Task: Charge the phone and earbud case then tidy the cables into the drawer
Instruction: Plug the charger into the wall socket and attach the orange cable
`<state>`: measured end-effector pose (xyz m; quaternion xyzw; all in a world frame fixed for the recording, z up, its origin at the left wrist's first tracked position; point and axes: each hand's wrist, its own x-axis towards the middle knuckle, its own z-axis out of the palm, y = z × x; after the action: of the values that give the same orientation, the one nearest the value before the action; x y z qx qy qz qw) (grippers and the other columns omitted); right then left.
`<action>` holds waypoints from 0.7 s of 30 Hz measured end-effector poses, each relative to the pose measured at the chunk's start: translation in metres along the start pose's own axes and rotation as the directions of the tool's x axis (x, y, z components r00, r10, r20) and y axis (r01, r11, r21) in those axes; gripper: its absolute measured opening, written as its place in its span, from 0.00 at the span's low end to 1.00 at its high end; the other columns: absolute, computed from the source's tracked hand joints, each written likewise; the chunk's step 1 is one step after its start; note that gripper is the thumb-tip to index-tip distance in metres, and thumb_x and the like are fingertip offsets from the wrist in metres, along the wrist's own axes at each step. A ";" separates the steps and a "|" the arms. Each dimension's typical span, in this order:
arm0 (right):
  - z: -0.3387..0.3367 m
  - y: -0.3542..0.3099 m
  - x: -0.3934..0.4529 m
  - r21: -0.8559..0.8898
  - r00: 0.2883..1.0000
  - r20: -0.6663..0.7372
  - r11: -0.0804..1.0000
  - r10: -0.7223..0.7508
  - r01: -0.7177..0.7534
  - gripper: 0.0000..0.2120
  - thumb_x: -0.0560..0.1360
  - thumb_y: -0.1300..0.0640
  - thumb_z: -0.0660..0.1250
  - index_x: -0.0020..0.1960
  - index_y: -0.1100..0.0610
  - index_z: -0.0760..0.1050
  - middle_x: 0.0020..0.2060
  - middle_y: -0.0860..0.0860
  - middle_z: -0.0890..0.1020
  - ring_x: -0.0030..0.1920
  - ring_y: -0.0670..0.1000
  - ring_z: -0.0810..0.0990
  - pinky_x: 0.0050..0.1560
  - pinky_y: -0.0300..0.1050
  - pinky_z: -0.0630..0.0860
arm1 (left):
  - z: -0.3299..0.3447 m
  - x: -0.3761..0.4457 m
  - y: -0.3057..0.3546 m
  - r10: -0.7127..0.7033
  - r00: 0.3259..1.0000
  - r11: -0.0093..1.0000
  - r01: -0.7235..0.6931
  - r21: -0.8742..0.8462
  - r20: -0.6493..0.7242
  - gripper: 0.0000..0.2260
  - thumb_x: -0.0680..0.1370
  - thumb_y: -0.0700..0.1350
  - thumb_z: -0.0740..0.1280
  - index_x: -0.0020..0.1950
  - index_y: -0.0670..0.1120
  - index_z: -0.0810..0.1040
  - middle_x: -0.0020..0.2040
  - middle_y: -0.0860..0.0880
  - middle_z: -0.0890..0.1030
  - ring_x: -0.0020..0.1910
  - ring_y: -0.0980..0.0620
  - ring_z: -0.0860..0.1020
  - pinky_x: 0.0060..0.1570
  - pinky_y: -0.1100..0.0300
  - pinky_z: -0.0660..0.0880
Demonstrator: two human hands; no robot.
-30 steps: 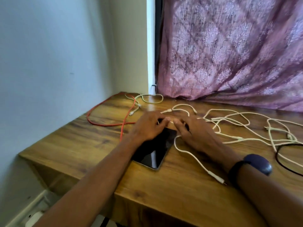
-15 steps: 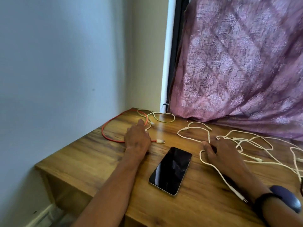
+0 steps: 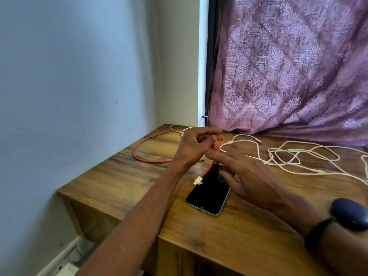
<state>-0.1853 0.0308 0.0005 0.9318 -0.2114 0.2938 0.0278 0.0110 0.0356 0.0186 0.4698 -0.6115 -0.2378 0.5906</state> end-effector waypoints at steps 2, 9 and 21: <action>0.002 -0.001 -0.002 -0.007 1.000 -0.013 1.000 -0.012 0.011 0.24 0.80 0.57 0.68 0.74 0.46 0.72 0.68 0.49 0.78 0.62 0.53 0.80 0.57 0.54 0.80 | 0.002 0.000 0.002 0.017 1.000 1.000 -0.018 0.017 0.002 0.11 0.81 0.33 0.67 0.62 0.36 0.82 0.52 0.39 0.87 0.39 0.62 0.83 0.39 0.72 0.75; 0.003 0.008 -0.006 0.019 0.975 -0.204 0.996 0.090 -0.088 0.10 0.80 0.51 0.69 0.59 0.50 0.83 0.51 0.47 0.84 0.48 0.51 0.82 0.45 0.55 0.80 | 0.002 0.003 -0.008 0.120 0.990 0.944 -0.089 0.317 -0.078 0.08 0.77 0.43 0.74 0.55 0.48 0.84 0.40 0.51 0.87 0.36 0.60 0.83 0.40 0.63 0.79; 0.003 0.034 -0.014 0.102 0.935 -0.199 0.955 0.295 -0.279 0.11 0.78 0.55 0.71 0.60 0.50 0.84 0.47 0.44 0.86 0.40 0.40 0.79 0.45 0.41 0.77 | -0.003 -0.004 -0.022 -0.062 0.998 0.591 0.048 0.805 -0.014 0.07 0.76 0.58 0.71 0.44 0.56 0.79 0.47 0.54 0.84 0.50 0.52 0.81 0.51 0.52 0.80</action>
<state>-0.2080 0.0045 -0.0120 0.8547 -0.3303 0.3995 -0.0265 0.0198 0.0294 -0.0015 0.7024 -0.6426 0.0420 0.3031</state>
